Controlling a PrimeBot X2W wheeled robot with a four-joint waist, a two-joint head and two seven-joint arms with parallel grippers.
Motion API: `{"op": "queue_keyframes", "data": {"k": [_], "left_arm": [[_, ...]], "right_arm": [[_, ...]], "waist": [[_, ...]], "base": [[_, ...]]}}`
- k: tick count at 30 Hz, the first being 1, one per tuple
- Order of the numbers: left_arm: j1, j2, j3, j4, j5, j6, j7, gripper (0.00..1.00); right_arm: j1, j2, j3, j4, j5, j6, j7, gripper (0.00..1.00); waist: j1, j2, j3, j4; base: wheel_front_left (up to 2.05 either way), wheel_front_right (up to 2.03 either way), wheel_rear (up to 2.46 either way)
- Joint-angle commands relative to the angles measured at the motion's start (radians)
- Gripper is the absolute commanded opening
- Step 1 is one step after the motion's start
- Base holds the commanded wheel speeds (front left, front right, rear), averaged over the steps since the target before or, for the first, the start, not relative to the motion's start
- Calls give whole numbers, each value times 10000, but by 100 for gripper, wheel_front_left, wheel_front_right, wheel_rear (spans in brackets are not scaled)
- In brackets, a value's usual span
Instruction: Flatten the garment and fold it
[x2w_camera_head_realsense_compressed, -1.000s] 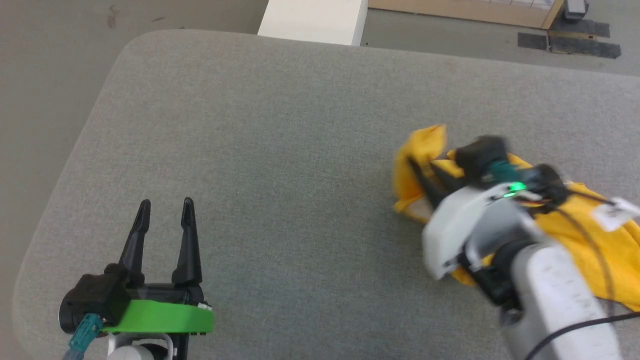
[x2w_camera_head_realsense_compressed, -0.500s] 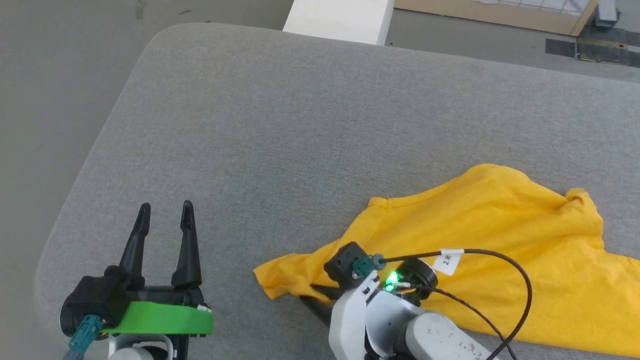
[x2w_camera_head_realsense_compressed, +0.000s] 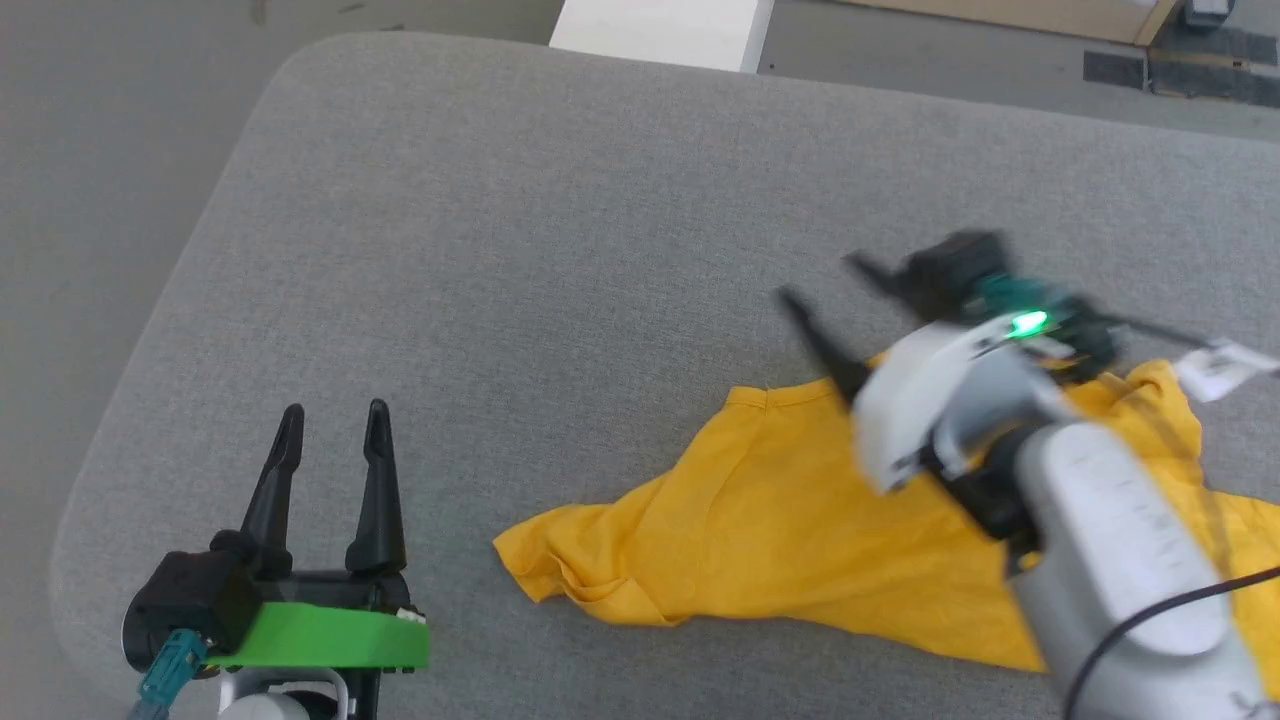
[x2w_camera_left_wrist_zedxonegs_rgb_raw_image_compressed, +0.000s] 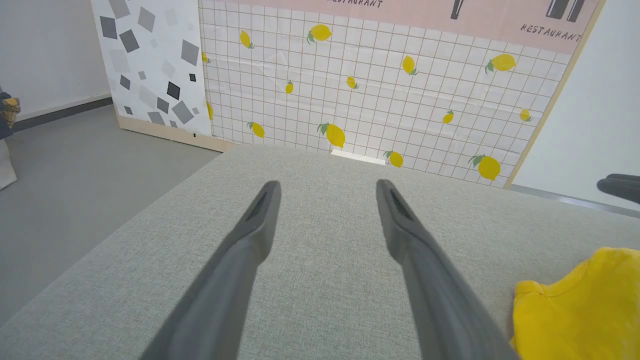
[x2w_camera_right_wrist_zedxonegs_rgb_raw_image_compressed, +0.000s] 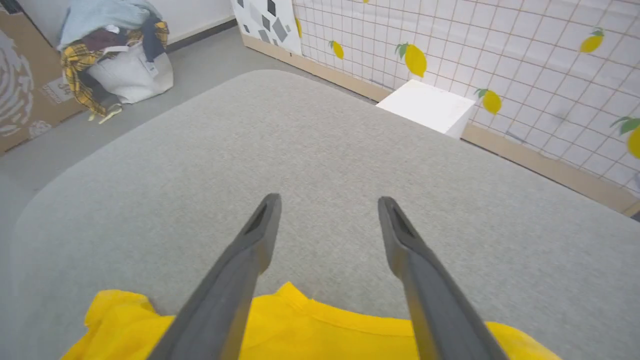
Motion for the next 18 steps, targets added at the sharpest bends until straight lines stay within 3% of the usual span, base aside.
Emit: {"op": "queue_keyframes", "data": {"k": [1,6,14,15,17,18], "left_arm": [[-52,-45,-7,-25,-133,26,-40,100],[-258,-45,-109,24,-159,-16,-40,100],[-522,-45,-206,113,-212,-68,-40,100],[-539,-45,-209,125,-216,-73,-40,100],[-570,-45,-223,148,-226,-81,-40,100],[-582,-45,-229,158,-237,-84,-40,100]], "right_arm": [[-175,-193,-394,-36,-275,-15,129,100],[-386,-758,-1451,363,-1404,-15,1075,100],[-73,-928,-1417,1356,-1679,-15,3209,100],[-42,-907,-1456,1378,-1676,-15,3345,73],[-32,-869,-1606,1313,-1791,-15,3329,0],[-42,-849,-1627,1258,-1860,-15,3287,0]], "waist": [[0,0,188,-68],[0,0,562,-83],[0,0,845,74],[0,0,863,101],[0,0,885,158],[0,0,887,186]], "base": [[0,0,0],[0,0,0],[0,0,0],[0,0,0],[0,0,0],[0,0,0]]}}
